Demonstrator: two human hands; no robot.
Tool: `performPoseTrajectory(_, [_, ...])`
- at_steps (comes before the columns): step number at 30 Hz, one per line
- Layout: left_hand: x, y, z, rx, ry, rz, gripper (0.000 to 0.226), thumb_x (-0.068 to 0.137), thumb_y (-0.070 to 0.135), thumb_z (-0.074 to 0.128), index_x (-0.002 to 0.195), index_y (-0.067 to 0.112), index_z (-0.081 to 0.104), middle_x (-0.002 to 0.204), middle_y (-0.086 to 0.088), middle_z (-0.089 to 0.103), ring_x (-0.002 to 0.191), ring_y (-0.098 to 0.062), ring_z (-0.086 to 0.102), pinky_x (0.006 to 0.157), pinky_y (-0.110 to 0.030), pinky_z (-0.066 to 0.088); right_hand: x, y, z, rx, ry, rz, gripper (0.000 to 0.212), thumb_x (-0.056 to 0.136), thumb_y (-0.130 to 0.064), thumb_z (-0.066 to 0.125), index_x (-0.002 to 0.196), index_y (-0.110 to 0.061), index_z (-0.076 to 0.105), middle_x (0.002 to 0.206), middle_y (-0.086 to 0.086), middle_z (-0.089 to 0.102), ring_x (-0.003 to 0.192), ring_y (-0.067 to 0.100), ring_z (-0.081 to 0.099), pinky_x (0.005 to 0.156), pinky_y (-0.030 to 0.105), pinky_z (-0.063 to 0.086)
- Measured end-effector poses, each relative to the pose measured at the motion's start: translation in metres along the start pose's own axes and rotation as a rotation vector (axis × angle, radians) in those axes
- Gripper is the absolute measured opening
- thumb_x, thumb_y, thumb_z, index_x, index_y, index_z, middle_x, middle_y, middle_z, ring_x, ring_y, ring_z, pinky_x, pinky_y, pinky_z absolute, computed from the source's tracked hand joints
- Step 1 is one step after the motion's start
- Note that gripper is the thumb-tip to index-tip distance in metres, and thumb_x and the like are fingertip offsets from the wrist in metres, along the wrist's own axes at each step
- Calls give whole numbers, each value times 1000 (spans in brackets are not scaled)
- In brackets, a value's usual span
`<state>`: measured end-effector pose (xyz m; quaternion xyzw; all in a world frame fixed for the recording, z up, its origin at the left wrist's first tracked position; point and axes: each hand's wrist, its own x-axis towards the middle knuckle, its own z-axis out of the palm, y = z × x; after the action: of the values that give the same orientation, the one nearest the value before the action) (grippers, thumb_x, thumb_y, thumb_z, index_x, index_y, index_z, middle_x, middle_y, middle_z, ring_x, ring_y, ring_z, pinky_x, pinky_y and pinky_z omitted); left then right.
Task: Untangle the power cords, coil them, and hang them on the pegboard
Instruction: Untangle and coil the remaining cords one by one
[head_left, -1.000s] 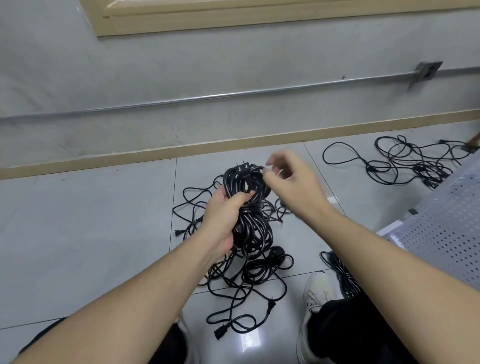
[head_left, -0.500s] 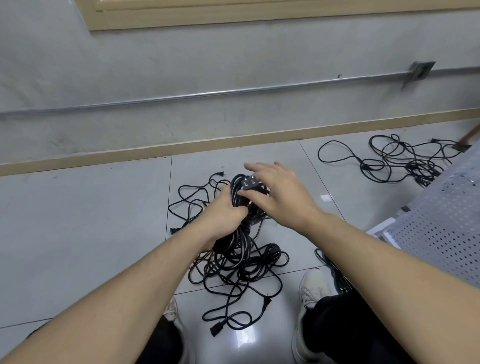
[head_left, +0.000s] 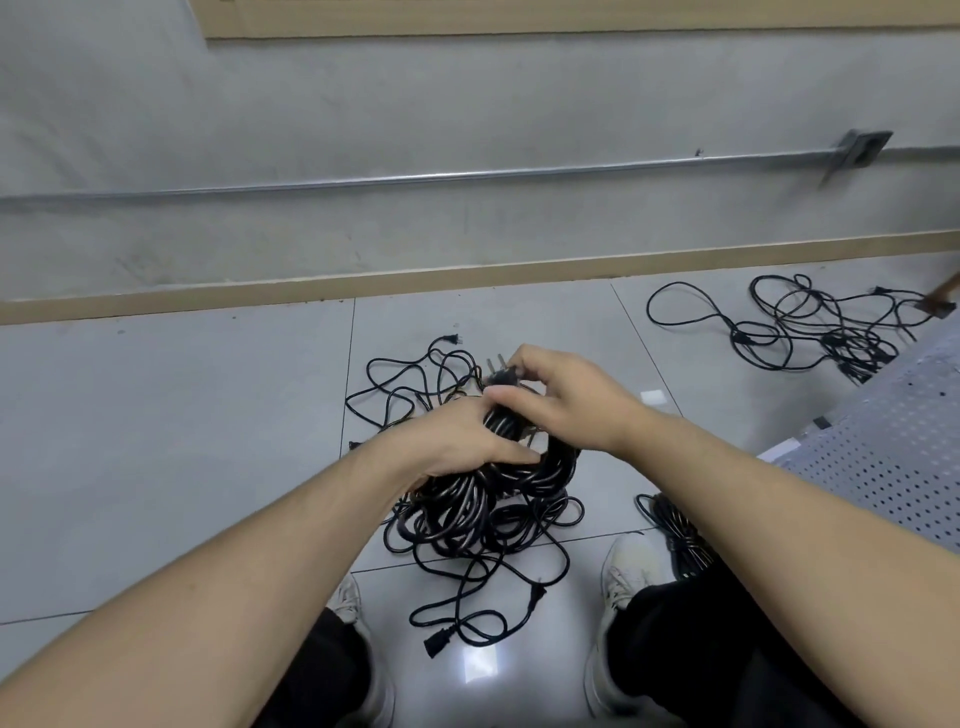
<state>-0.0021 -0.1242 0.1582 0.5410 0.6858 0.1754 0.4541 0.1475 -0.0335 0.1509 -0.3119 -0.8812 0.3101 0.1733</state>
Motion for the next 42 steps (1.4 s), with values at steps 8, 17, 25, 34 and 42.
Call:
performPoseTrajectory(8, [7,11,21,88,167,87,37,98,61,48,116,33,65,102,6,72,98,-13,65,95,-36,53,-5,10,-9,336,2,193,38,93,-38,72,91,-5,55,70,-2,53,65,10,46,67,29,41])
performPoseTrajectory(17, [16,20,37,-145,302,-17,46,101,61,35,109,29,68,80,13,77,97,-17,69,98,-42,50,-13,13,-15,45,16,386,56,98,-66,43,97,-16,70,88,0,71,89,20,64,81,33,48])
performPoseTrajectory(25, [20,39,57,-457,421,107,43,106,40,48,82,8,64,73,0,71,70,-14,76,70,-34,54,-12,26,-41,126,265,408,53,107,-41,43,71,-9,65,61,-2,58,66,19,55,66,28,36])
performPoseTrajectory(34, [67,63,95,-328,504,13,67,101,65,21,92,18,68,87,2,75,91,-21,69,89,-41,51,-29,54,-59,368,201,576,60,97,-62,50,94,-5,69,80,2,68,74,15,64,72,31,47])
performPoseTrajectory(42, [128,94,157,-705,252,-149,75,92,72,31,82,10,72,72,-5,77,75,-31,74,84,-56,60,-57,153,-81,74,302,573,48,107,-40,41,69,-10,47,65,4,55,69,24,54,70,36,45])
